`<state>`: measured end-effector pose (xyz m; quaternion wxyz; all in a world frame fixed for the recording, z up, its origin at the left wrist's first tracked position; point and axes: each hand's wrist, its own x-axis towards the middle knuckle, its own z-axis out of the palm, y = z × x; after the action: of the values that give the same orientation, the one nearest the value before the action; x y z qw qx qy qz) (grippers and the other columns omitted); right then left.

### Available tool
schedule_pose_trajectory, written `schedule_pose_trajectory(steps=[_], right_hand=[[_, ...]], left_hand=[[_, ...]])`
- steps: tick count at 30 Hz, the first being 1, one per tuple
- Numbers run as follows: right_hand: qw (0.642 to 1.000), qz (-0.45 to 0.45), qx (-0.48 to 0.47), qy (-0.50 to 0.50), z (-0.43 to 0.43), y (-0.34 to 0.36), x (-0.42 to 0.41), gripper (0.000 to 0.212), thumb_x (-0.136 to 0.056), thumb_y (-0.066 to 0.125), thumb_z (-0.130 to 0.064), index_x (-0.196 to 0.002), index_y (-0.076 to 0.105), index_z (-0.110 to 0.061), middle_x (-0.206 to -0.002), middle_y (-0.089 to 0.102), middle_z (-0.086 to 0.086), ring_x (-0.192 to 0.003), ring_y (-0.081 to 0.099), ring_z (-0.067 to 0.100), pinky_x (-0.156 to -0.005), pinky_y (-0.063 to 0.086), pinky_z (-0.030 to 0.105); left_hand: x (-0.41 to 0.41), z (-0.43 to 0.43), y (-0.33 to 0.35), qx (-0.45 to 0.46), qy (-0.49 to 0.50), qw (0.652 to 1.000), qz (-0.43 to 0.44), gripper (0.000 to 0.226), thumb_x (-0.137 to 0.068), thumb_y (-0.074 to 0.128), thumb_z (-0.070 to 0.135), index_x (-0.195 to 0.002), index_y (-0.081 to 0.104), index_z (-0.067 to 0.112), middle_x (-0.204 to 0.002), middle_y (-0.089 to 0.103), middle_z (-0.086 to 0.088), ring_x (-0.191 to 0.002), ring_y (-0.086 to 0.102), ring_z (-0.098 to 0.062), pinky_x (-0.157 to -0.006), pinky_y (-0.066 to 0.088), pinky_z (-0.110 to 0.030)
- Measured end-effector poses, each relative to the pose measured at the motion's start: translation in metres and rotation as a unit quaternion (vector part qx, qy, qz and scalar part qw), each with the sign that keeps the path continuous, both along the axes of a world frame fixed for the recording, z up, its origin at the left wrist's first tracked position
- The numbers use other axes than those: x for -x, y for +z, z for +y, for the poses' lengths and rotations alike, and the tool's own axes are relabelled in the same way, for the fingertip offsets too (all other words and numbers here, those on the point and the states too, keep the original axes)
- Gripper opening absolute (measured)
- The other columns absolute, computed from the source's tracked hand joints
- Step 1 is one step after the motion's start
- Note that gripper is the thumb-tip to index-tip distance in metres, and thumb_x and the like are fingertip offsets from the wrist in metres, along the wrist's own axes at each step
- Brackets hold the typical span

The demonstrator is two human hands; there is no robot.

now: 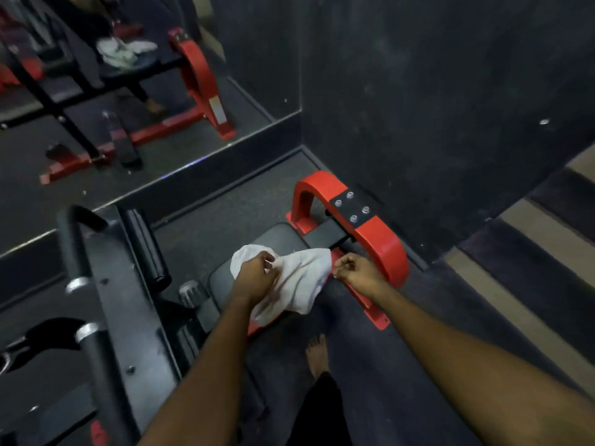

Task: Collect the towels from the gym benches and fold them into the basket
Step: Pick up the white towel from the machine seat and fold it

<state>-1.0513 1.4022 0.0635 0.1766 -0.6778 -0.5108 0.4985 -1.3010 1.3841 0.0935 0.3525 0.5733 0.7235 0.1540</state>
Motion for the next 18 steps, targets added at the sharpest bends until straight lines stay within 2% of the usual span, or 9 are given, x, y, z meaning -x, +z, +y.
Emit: schedule_pose_trajectory(steps=[4,7,9,11,13,14,16,18], right_hand=[[0.997,-0.013,0.049,0.051,0.065,-0.050,0.024,0.029,-0.078,0.075,-0.013,-0.105,0.067,-0.014,-0.106,0.068,0.000,-0.102,0.065,0.020,-0.092,0.050,0.033],[0.992,-0.040,0.076,0.094,0.104,-0.092,0.038,0.048,-0.079,0.073,-0.014,-0.124,0.058,-0.014,-0.115,0.058,-0.004,-0.112,0.056,0.016,-0.100,0.043,0.030],[0.988,-0.079,0.094,0.091,0.120,-0.119,0.045,0.068,-0.077,0.073,-0.018,-0.139,0.045,-0.014,-0.132,0.054,0.004,-0.125,0.051,0.022,-0.107,0.040,0.037],[0.986,-0.088,0.131,0.051,0.129,-0.137,0.053,0.088,-0.077,0.074,-0.016,-0.150,0.026,-0.013,-0.149,0.040,0.013,-0.136,0.041,0.029,-0.113,0.035,0.039],[0.981,-0.075,0.177,0.027,0.132,-0.143,0.058,0.101,-0.078,0.075,-0.012,-0.154,0.010,-0.014,-0.153,0.033,0.016,-0.138,0.040,0.031,-0.111,0.034,0.038],[0.978,-0.074,0.194,0.033,0.132,-0.146,0.058,0.102,-0.078,0.076,-0.012,-0.155,0.008,-0.014,-0.152,0.035,0.016,-0.136,0.042,0.032,-0.110,0.035,0.038],[0.974,-0.087,0.198,0.065,0.132,-0.147,0.053,0.091,-0.077,0.078,-0.015,-0.151,0.025,-0.011,-0.147,0.044,0.016,-0.130,0.049,0.031,-0.107,0.039,0.036],[0.971,-0.103,0.185,0.110,0.136,-0.136,0.049,0.065,-0.074,0.078,-0.015,-0.134,0.052,-0.009,-0.134,0.059,0.014,-0.119,0.058,0.028,-0.101,0.046,0.033]], left_hand=[[0.015,0.053,-0.051,0.066,0.004,0.998,0.008,0.032,-0.082,0.069,0.026,-0.110,0.062,0.013,-0.104,0.069,-0.009,-0.098,0.062,-0.027,-0.079,0.042,-0.029],[0.018,0.076,-0.097,0.100,-0.036,0.991,0.078,0.064,-0.069,0.068,0.048,-0.127,0.054,0.027,-0.125,0.059,-0.009,-0.111,0.054,-0.032,-0.093,0.044,-0.039],[0.014,0.079,-0.121,0.141,-0.043,0.983,0.114,0.078,-0.063,0.069,0.058,-0.134,0.044,0.034,-0.132,0.050,-0.006,-0.117,0.047,-0.032,-0.095,0.044,-0.047],[0.009,0.080,-0.135,0.163,-0.036,0.973,0.160,0.066,-0.069,0.068,0.047,-0.128,0.042,0.033,-0.125,0.048,-0.004,-0.116,0.044,-0.032,-0.091,0.043,-0.051],[0.008,0.083,-0.140,0.154,0.001,0.970,0.188,0.038,-0.077,0.056,0.028,-0.115,0.051,0.026,-0.116,0.051,-0.003,-0.114,0.044,-0.030,-0.090,0.040,-0.052],[0.009,0.084,-0.138,0.150,0.011,0.969,0.197,0.032,-0.078,0.051,0.023,-0.109,0.056,0.023,-0.112,0.054,-0.002,-0.112,0.044,-0.028,-0.090,0.037,-0.051],[0.012,0.087,-0.131,0.144,0.006,0.970,0.196,0.025,-0.077,0.046,0.022,-0.098,0.060,0.022,-0.101,0.060,0.001,-0.108,0.045,-0.025,-0.087,0.034,-0.048],[0.017,0.088,-0.117,0.124,0.013,0.976,0.177,0.014,-0.080,0.046,0.022,-0.090,0.055,0.024,-0.093,0.062,0.002,-0.106,0.048,-0.024,-0.087,0.032,-0.046]])
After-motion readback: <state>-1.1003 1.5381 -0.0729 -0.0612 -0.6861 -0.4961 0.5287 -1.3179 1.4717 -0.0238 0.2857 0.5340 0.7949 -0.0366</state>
